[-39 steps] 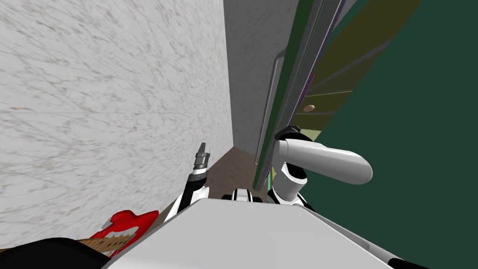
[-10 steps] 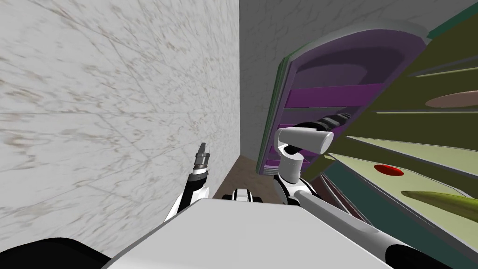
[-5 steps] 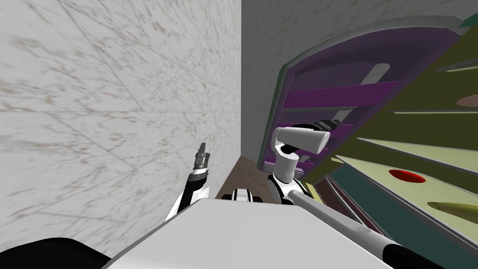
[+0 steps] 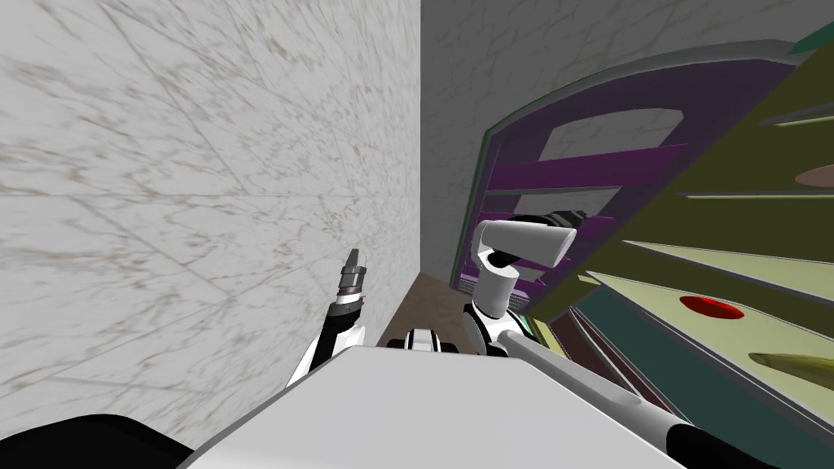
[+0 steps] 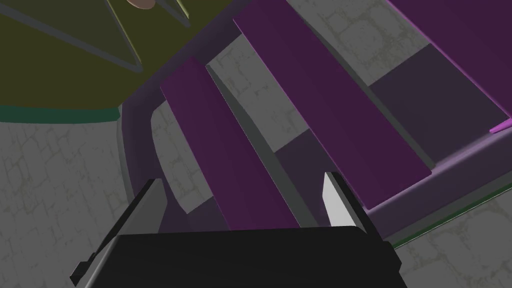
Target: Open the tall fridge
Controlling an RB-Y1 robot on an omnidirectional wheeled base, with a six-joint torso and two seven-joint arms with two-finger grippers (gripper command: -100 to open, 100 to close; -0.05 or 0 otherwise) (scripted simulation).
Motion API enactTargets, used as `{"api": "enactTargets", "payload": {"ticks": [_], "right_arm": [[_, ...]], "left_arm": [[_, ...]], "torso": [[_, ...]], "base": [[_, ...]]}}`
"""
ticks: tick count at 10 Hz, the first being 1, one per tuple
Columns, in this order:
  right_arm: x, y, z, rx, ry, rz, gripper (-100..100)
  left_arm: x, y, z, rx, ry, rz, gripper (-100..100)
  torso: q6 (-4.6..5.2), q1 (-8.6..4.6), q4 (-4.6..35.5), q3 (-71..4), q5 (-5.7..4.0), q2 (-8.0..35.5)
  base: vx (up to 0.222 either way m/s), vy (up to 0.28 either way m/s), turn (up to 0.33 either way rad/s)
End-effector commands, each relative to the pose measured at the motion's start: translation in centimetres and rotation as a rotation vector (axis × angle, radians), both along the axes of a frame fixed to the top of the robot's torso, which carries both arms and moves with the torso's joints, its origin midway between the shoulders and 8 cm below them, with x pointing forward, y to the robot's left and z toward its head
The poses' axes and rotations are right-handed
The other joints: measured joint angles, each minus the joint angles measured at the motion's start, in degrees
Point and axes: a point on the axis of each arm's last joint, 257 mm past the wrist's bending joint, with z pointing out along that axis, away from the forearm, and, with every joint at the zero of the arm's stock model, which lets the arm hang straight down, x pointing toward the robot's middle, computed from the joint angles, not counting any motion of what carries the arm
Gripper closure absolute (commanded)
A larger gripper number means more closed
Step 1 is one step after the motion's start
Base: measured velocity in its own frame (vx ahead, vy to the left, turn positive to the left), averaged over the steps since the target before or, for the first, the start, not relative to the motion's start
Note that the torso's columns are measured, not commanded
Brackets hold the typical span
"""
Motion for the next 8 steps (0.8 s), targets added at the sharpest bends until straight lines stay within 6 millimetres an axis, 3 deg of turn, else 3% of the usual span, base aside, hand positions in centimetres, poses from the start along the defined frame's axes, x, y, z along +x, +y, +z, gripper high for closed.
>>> {"api": "enactTargets", "payload": {"ticks": [1,7,8], "right_arm": [[0.1,0.4,1.6,-0.001,0.003,0.005,-100],[0.2,1.2,5.0,0.000,0.003,0.019,-100],[0.2,1.0,4.6,0.000,0.000,0.017,-100]], "left_arm": [[0.0,0.0,0.0,0.000,0.000,0.000,0],[0.0,0.0,0.0,0.000,0.000,0.000,0],[0.0,0.0,0.0,0.000,0.000,0.000,0]], "torso": [[0.00,0.01,0.0,0.0,0.00,0.0],[0.00,0.03,0.0,0.0,0.00,0.0],[0.00,0.03,0.0,0.0,0.00,0.0]], "base": [[0.005,-0.007,-0.021],[0.005,-0.006,-0.020],[0.000,0.000,0.000]]}}
